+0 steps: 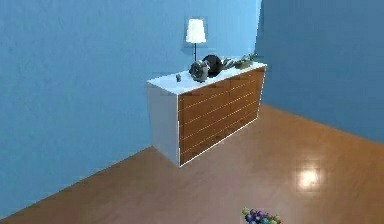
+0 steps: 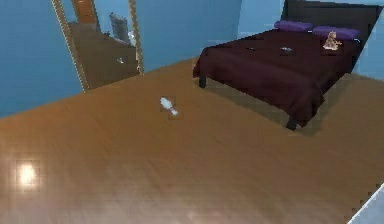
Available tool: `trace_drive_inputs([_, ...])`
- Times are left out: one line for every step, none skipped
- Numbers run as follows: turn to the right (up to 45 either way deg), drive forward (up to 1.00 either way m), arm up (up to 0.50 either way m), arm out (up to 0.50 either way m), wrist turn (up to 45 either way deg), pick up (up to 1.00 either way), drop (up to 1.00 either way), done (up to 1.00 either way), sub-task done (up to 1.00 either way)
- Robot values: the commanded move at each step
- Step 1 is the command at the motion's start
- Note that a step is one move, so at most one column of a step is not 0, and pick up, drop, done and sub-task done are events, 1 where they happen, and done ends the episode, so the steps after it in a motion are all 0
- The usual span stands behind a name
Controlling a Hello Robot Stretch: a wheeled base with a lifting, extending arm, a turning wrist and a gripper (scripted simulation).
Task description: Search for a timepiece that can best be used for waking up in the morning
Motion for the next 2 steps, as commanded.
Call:
trace_drive_inputs([0.0,0.95,0.0,0.0,0.0,0.0,0.0,0.0,0.0])
trace_drive_inputs([-45.0,0.0,0.0,0.0,0.0,0.0,0.0,0.0,0.0])
